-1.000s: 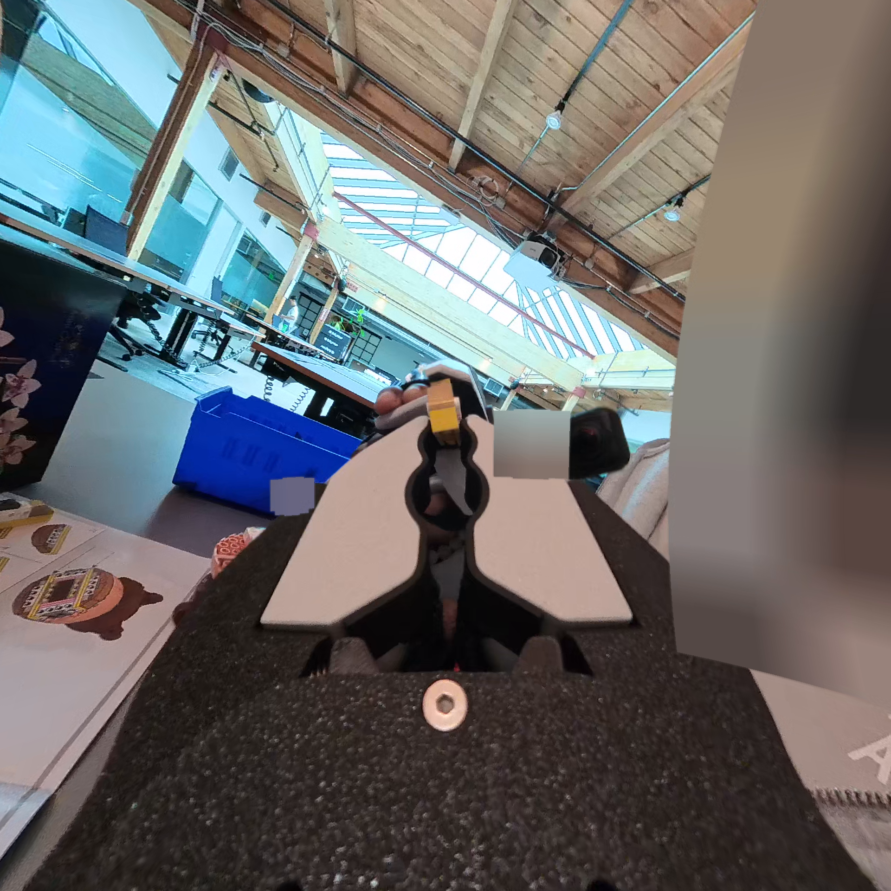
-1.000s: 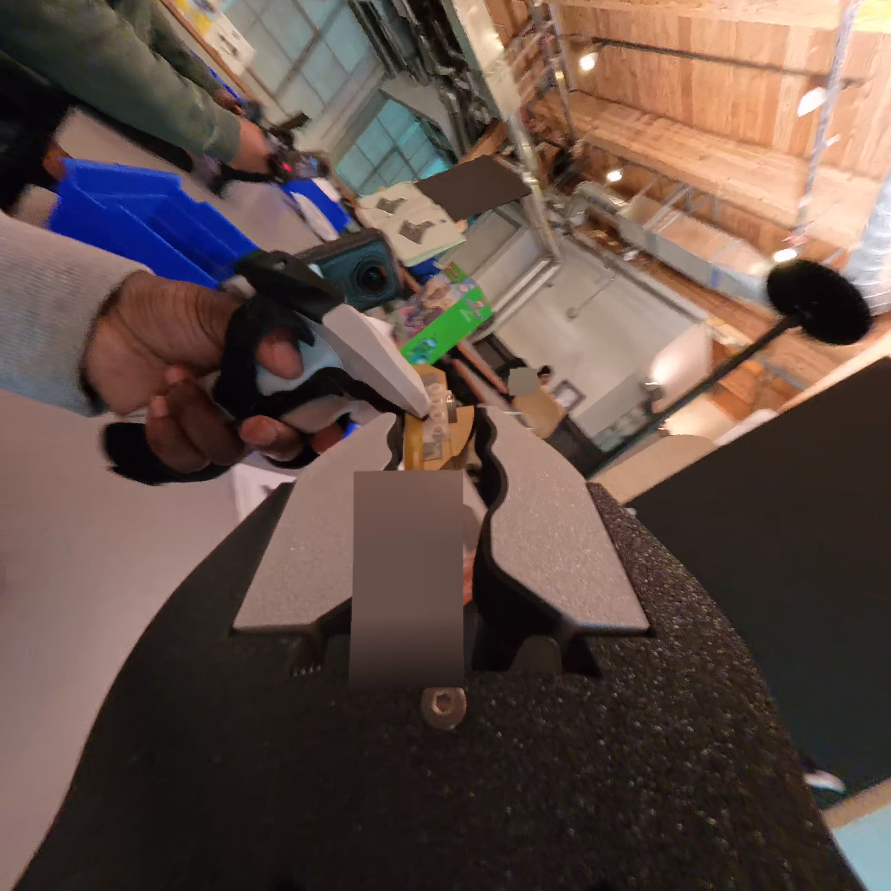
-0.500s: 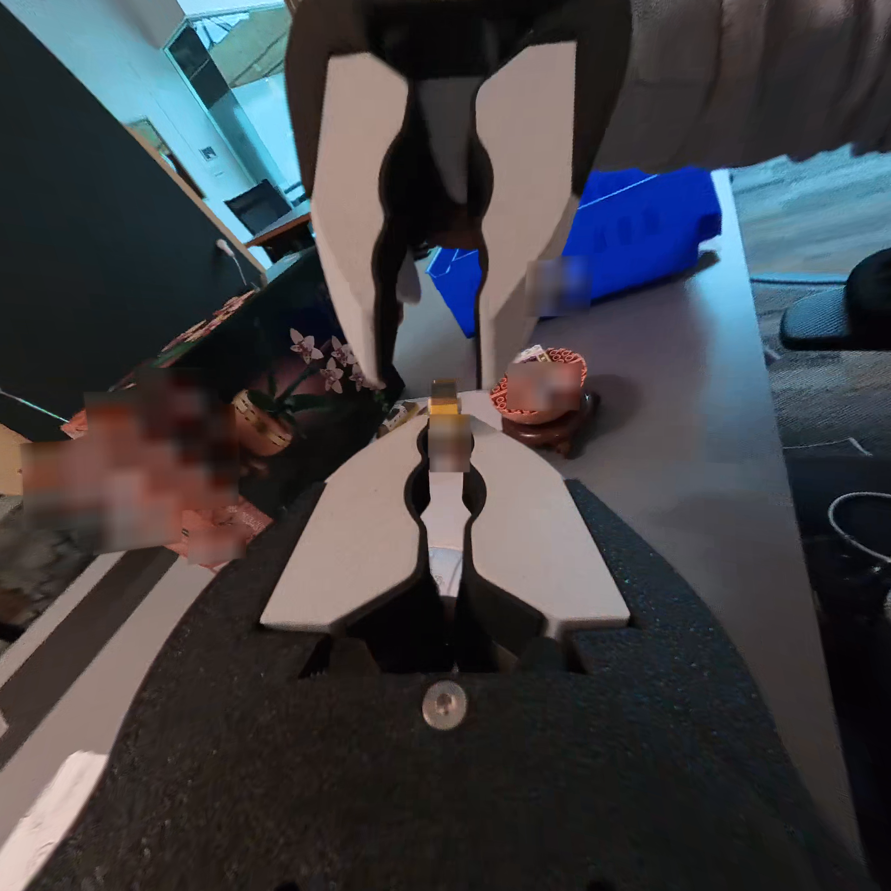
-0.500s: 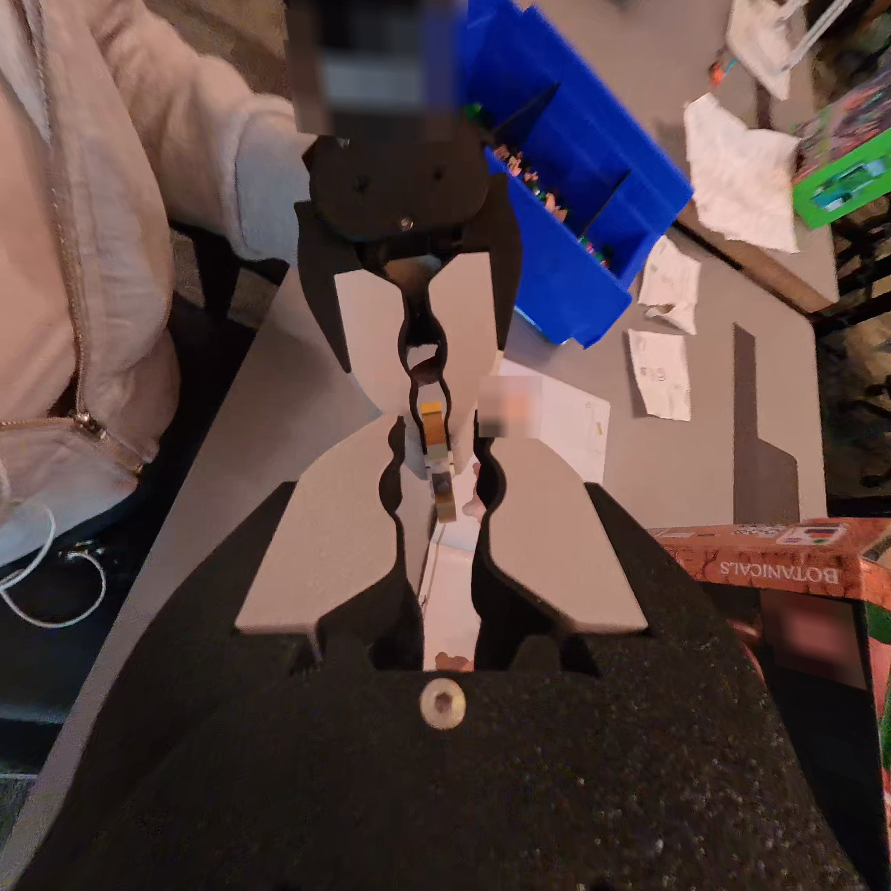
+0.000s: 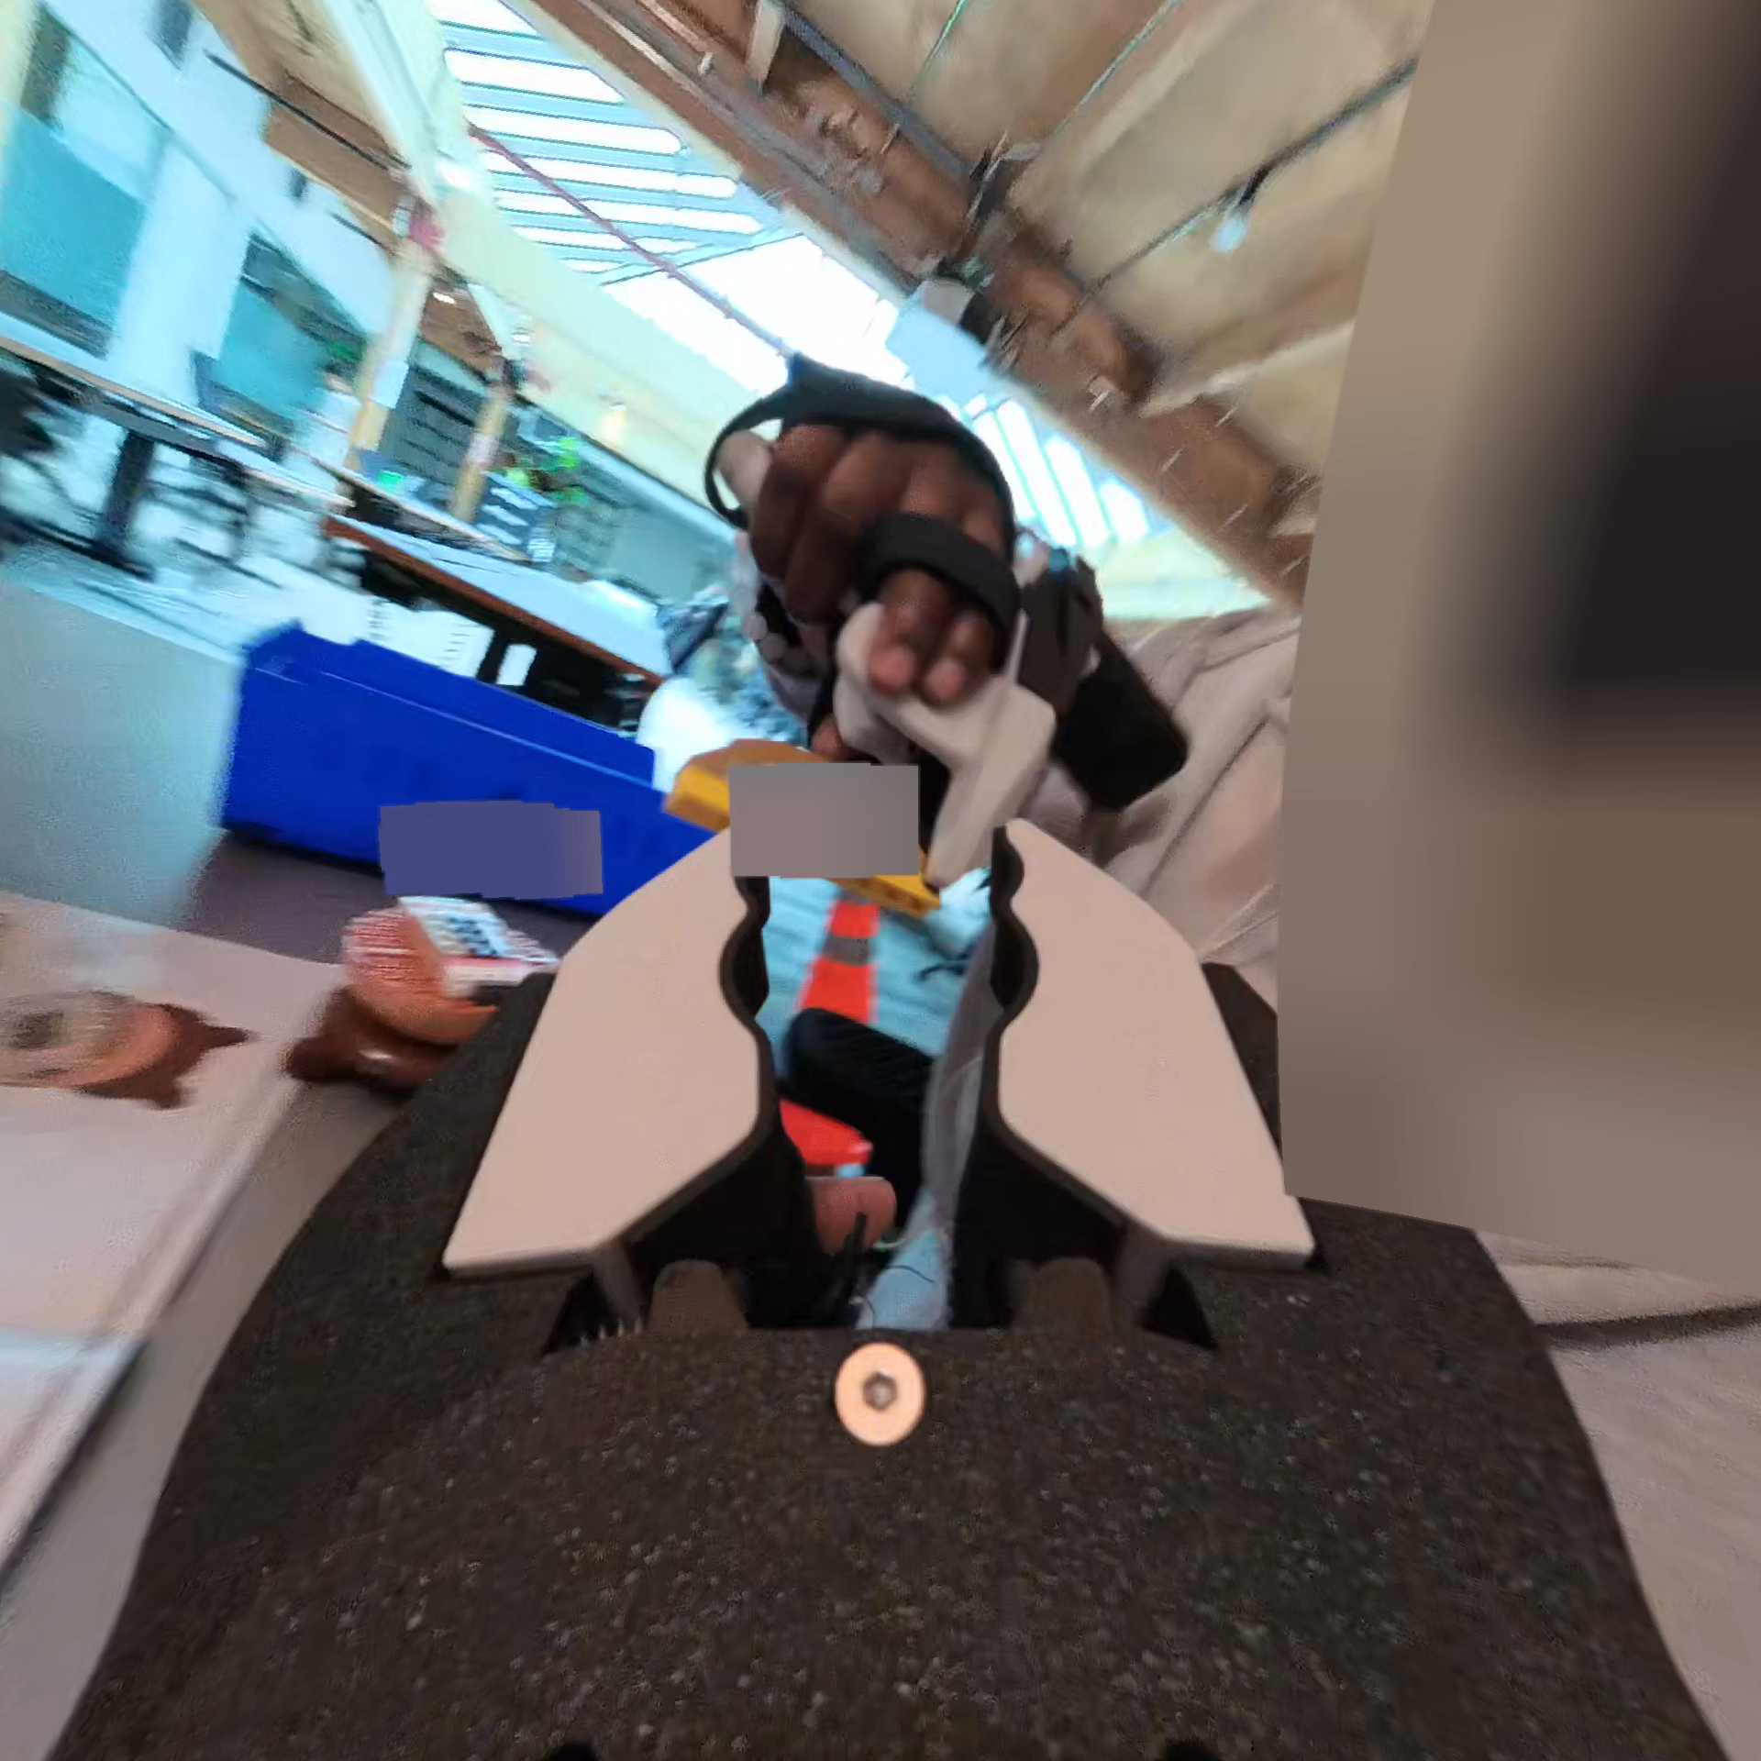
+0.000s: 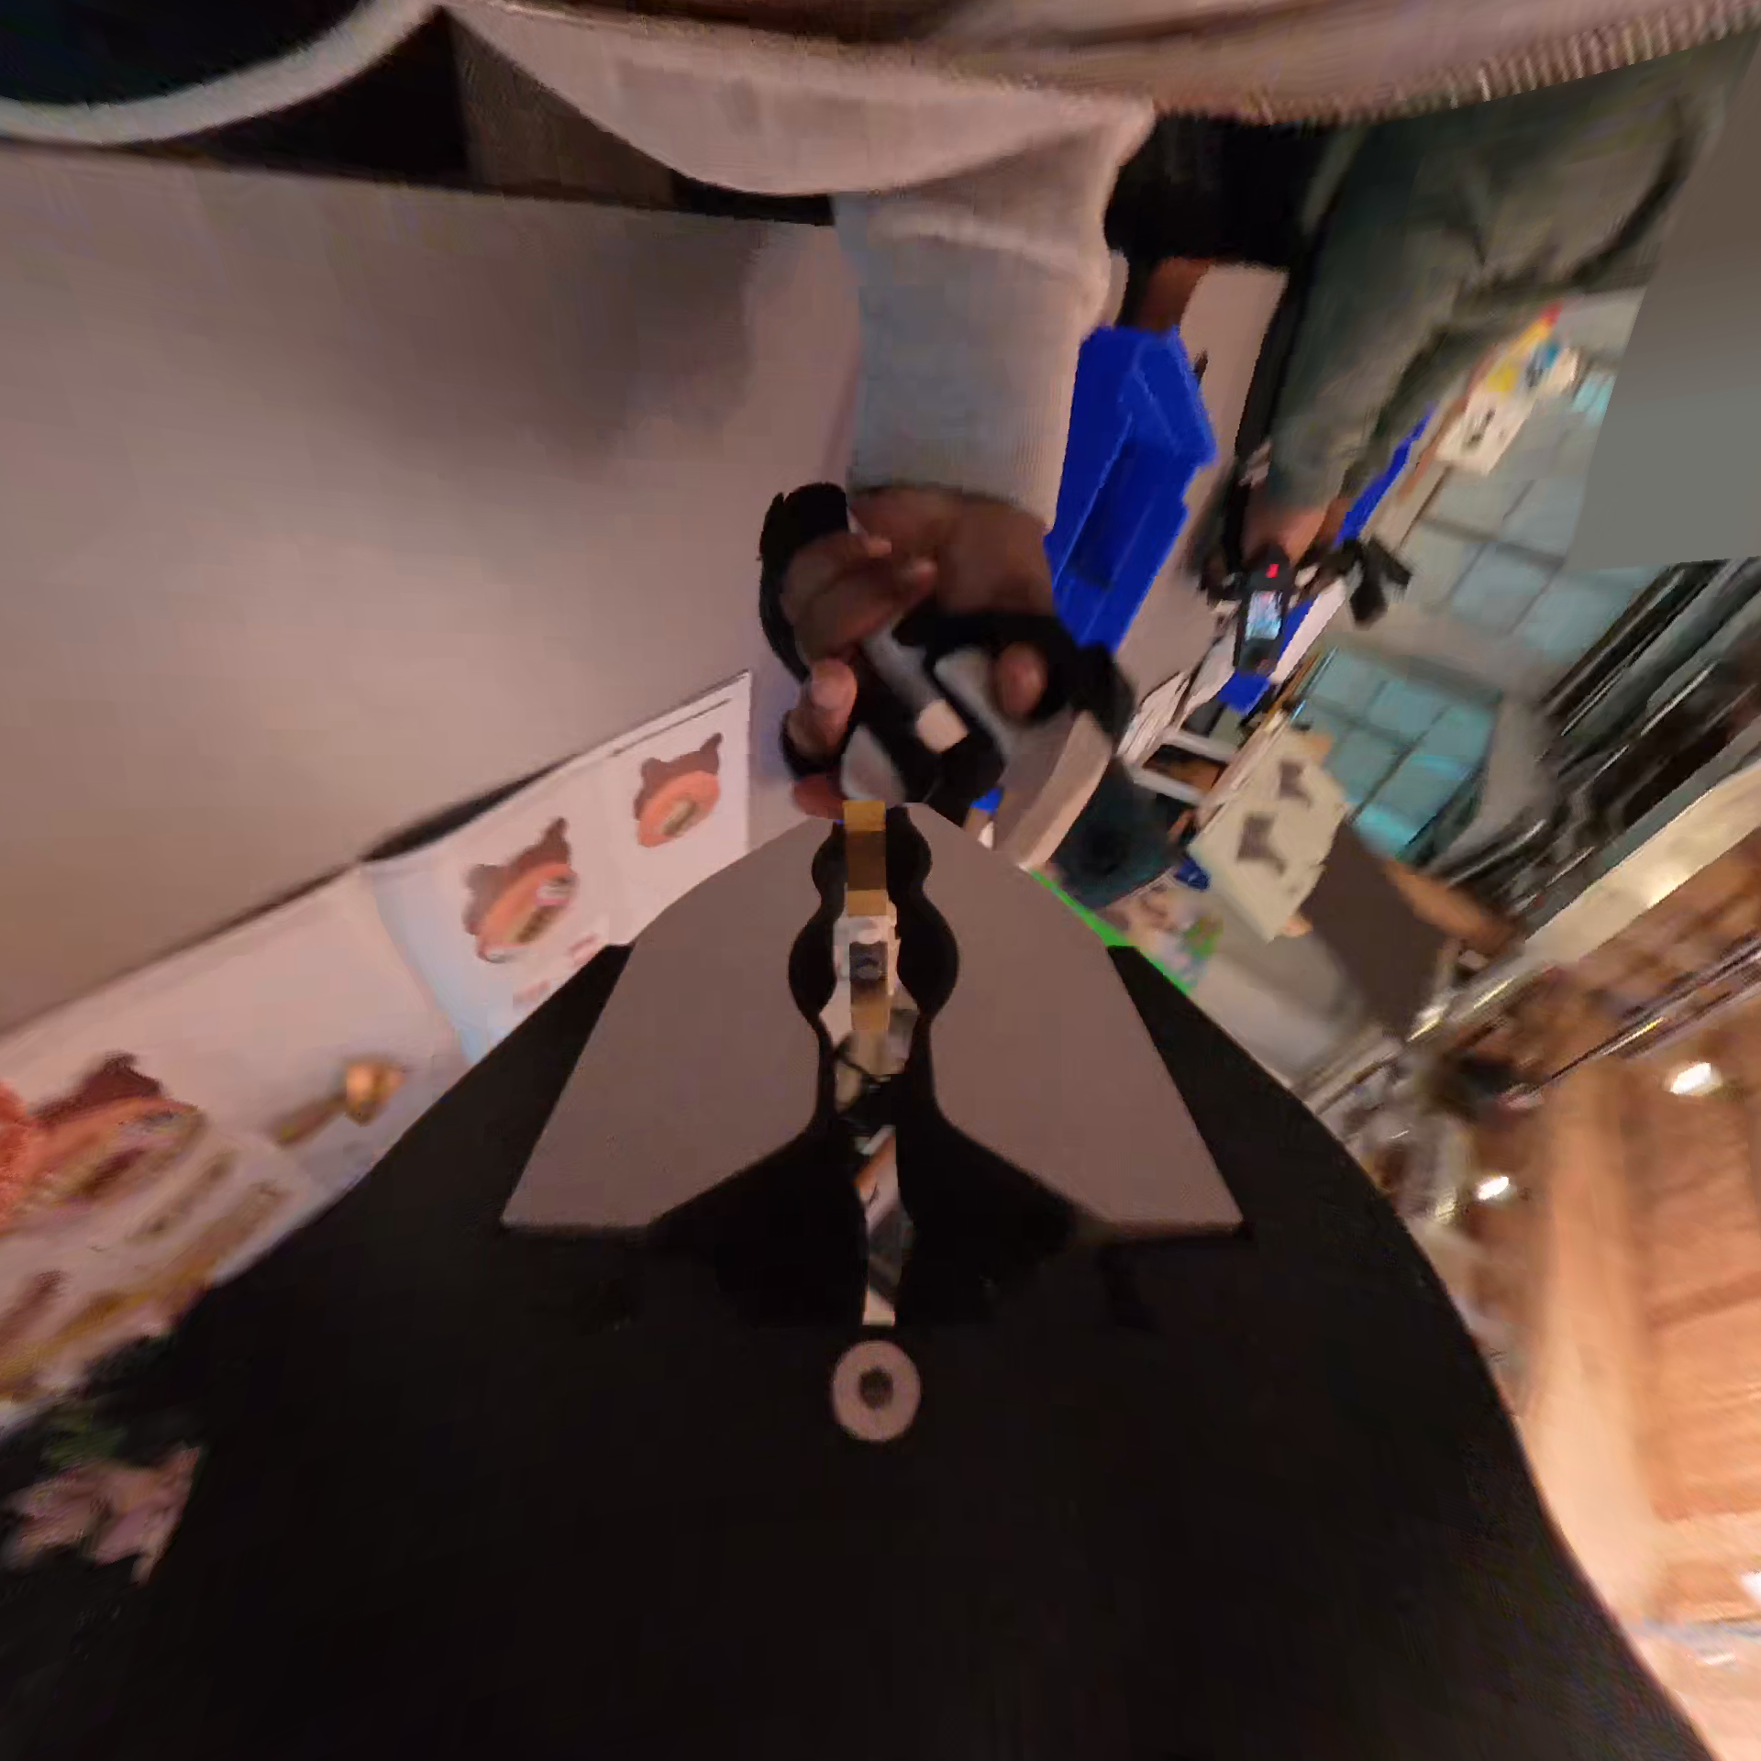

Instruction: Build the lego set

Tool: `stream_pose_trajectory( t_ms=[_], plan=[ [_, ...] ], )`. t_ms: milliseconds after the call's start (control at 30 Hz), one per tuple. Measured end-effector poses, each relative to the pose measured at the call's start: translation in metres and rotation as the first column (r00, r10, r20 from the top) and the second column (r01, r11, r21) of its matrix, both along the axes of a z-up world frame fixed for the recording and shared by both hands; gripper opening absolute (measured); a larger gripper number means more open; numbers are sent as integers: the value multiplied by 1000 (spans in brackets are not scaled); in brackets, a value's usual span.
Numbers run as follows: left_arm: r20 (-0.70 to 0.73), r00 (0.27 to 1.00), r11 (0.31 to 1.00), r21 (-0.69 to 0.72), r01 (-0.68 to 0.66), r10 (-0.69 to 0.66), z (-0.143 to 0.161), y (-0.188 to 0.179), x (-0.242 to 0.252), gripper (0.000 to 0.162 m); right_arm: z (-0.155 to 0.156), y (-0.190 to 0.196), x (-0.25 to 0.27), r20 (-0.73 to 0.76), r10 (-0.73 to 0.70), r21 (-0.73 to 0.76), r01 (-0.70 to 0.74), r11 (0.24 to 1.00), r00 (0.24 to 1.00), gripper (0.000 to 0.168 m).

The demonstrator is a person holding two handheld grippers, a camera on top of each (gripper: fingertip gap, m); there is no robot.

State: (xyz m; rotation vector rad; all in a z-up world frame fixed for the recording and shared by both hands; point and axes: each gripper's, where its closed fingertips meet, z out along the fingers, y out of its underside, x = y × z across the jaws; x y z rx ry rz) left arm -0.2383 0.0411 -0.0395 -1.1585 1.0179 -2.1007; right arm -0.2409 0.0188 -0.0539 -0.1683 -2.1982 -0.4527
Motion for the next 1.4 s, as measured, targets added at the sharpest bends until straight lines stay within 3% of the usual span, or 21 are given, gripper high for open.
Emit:
stream_pose_trajectory(
  t_ms=[167,267,333,433,533,600,633,700,800,833,867,900,1033,1200,1400],
  plan=[
    [36,985,974,-149,171,-167,-3,-6,9,45,6,-6,-12,55,107,142,-114,983,993,7],
    [143,972,959,-187,213,-188,9,-6,1,25,2,-9,-9,74,119,135,-129,982,990,7],
    [135,974,962,-180,206,-183,7,-6,2,15,-1,-11,-7,72,127,143,-136,980,989,8],
    [153,969,956,-192,222,-195,8,-7,2,11,0,-11,-6,43,119,142,-124,982,992,8],
    [213,970,967,-196,161,-118,13,2,-2,11,13,2,0,-99,23,125,-10,992,995,14],
    [260,965,979,-198,36,17,17,17,-10,11,28,19,16,-271,-155,-54,146,988,950,25],
    [271,956,982,-178,-62,109,16,26,-15,10,34,31,30,-349,-296,-216,231,949,889,28],
    [265,914,952,-81,-297,307,9,41,-23,11,39,69,73,-446,-600,-513,359,779,664,26],
    [254,789,798,91,-595,560,-6,56,-29,11,-10,118,145,-155,-935,-879,388,277,318,26],
    [266,752,754,115,-646,603,-8,58,-31,11,-30,124,159,-19,-963,-924,362,119,269,28],
    [278,723,722,126,-680,632,-10,59,-32,11,-48,127,165,87,-958,-940,341,11,272,31],
    [290,703,701,127,-701,650,-12,59,-33,11,-61,132,170,139,-953,-945,323,-46,270,28],
    [329,665,685,69,-725,671,-19,59,-33,11,-118,156,168,317,-901,-895,408,-181,295,28],
    [314,643,672,19,-740,698,-25,68,-30,10,-172,190,159,422,-872,-794,565,-223,249,26],
    [290,642,679,-41,-733,710,-30,78,-34,10,-183,204,148,437,-861,-799,552,-238,261,8]
  ],
)
